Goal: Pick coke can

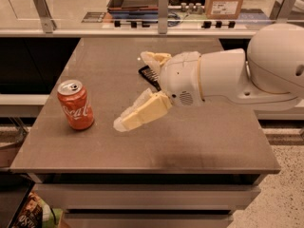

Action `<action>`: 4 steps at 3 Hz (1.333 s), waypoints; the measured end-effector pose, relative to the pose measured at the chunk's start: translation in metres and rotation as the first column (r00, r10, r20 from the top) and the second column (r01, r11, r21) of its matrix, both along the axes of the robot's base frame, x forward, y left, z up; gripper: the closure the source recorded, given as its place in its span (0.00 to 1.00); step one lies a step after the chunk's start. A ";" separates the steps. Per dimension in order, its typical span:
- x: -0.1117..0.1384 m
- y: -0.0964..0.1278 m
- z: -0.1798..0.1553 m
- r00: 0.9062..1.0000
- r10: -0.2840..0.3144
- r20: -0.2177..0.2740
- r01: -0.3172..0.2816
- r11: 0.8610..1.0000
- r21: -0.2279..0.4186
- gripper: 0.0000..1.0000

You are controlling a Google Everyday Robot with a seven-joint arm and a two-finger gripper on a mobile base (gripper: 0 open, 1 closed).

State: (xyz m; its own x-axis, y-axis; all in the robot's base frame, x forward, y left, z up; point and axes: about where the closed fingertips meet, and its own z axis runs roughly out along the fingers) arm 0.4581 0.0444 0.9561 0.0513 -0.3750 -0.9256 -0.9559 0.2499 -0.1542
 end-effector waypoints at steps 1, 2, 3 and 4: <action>0.000 0.000 0.000 1.000 0.001 0.000 -0.001 1.000 -0.001 0.00; 0.013 0.006 -0.008 1.000 0.012 -0.009 -0.012 1.000 0.023 0.00; 0.025 0.017 -0.026 0.999 0.026 -0.020 -0.024 0.996 0.082 0.00; 0.031 0.031 -0.038 0.999 0.037 -0.010 -0.035 0.991 0.132 0.00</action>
Offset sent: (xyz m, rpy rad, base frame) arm 0.0381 0.0108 -0.0244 0.0652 0.0329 0.0211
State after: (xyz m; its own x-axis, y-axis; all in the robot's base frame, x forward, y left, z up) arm 0.4886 0.0757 0.9178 0.0508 -0.2479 -0.9675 -0.9663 0.2326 -0.1104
